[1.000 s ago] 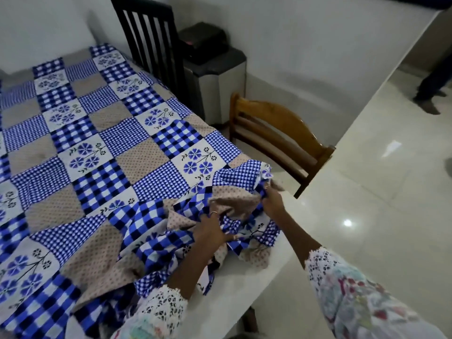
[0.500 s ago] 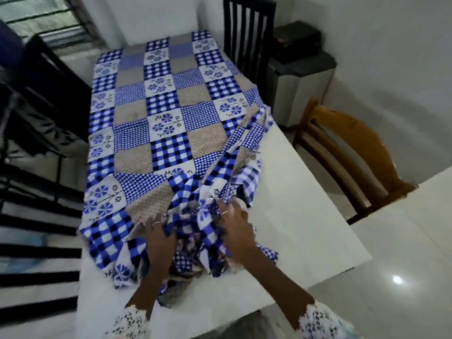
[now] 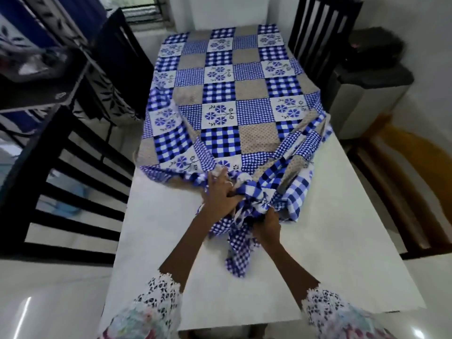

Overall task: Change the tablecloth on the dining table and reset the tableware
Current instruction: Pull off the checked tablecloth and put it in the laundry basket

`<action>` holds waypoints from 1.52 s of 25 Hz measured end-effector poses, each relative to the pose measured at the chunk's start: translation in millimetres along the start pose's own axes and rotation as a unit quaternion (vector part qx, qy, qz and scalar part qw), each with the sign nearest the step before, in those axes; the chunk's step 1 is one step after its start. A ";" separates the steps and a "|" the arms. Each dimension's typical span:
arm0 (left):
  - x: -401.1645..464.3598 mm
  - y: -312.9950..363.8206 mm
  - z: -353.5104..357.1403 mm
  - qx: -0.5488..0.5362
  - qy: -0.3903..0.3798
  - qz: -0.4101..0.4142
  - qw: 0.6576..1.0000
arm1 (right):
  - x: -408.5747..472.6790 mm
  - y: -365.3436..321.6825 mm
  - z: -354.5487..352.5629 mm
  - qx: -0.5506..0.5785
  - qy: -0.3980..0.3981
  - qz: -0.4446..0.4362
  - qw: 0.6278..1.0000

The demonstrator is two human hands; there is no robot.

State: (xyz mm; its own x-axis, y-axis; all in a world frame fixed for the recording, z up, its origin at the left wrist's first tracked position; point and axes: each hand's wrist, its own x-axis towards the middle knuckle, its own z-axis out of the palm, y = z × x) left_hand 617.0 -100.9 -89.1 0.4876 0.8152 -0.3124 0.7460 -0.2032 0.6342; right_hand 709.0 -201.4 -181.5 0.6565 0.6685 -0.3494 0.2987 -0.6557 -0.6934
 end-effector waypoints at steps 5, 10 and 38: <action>3.0 -46.5 23.5 0.191 -0.173 -0.021 0.966 | 21.2 -26.7 -30.2 -0.112 -0.323 -0.063 0.938; 3.6 -57.8 63.4 0.243 -0.148 -0.067 0.956 | 117.9 -52.8 -62.9 -0.202 -0.087 -0.073 0.973; 86.5 -63.7 -3.0 0.180 0.003 -0.109 0.978 | 22.6 -15.5 45.0 -0.185 -0.128 -0.067 0.972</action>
State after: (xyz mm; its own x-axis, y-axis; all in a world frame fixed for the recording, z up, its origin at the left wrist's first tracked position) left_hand 610.3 -15.9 -154.4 0.2979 0.8631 -0.4078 0.9435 -0.2011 0.2635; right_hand 688.0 -160.3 -207.1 0.4141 0.7916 -0.4494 0.6294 -0.6056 -0.4869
